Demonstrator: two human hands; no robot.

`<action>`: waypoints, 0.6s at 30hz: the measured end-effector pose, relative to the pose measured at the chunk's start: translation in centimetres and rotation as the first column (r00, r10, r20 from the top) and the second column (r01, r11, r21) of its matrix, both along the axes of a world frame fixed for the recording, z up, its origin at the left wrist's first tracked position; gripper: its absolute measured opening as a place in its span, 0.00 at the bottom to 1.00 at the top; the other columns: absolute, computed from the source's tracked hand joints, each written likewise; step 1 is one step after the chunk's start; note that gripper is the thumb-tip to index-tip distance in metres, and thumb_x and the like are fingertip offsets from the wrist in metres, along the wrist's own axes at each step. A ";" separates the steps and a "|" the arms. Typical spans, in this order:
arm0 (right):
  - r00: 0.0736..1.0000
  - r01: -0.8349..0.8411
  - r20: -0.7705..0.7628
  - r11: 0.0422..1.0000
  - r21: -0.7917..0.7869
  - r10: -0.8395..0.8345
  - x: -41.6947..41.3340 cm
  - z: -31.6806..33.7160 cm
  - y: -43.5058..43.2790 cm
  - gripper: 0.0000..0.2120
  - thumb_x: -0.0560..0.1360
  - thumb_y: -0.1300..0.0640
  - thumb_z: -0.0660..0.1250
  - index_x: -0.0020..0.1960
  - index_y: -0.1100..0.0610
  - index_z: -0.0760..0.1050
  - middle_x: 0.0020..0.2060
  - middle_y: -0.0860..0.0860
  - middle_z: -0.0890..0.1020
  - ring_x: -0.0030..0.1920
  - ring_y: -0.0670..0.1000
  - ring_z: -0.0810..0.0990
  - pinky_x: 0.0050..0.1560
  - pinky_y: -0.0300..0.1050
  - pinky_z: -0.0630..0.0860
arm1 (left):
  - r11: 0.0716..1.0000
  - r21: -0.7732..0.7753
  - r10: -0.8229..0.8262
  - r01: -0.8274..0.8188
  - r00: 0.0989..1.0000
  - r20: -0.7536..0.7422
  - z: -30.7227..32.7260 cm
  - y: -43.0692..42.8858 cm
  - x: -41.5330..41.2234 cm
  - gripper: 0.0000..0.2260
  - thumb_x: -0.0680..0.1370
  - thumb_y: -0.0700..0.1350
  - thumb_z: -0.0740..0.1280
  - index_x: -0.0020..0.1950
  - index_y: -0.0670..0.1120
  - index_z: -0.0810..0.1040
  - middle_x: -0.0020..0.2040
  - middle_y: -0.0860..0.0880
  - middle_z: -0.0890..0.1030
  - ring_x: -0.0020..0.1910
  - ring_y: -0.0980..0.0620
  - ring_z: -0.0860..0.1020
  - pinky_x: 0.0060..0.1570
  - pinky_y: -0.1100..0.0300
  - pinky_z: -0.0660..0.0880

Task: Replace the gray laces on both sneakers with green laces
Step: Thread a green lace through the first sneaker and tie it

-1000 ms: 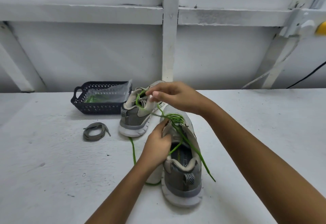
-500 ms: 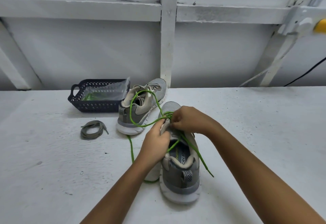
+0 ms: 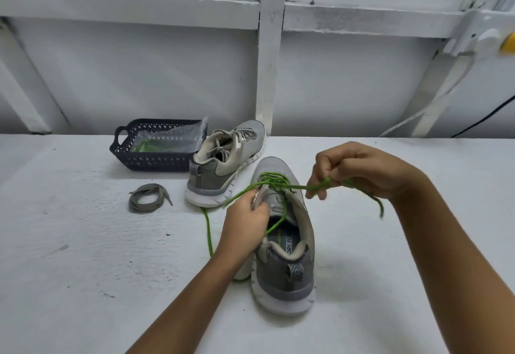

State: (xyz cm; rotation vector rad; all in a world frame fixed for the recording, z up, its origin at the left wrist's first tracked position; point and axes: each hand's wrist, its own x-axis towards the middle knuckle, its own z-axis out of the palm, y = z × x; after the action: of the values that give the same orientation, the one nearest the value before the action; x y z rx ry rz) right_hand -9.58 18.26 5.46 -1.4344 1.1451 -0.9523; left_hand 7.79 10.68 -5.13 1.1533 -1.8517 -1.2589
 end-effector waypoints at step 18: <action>0.678 0.395 -0.612 0.904 -0.165 -0.408 3.2 -5.7 -5.5 0.06 0.72 0.58 0.65 0.37 0.57 0.77 0.41 0.56 0.83 0.43 0.53 0.79 0.42 0.43 0.74 | 1.000 0.000 -0.013 0.013 1.000 -0.019 -0.3 -0.2 0.1 0.13 0.76 0.37 0.59 0.55 0.47 0.78 0.35 0.53 0.75 0.29 0.62 0.71 0.29 0.71 0.65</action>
State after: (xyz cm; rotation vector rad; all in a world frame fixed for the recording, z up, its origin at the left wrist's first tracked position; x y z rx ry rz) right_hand -6.39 12.79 -0.28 -1.6069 2.0356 -0.7722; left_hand 7.91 10.45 -5.42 1.1271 -1.8477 -1.2728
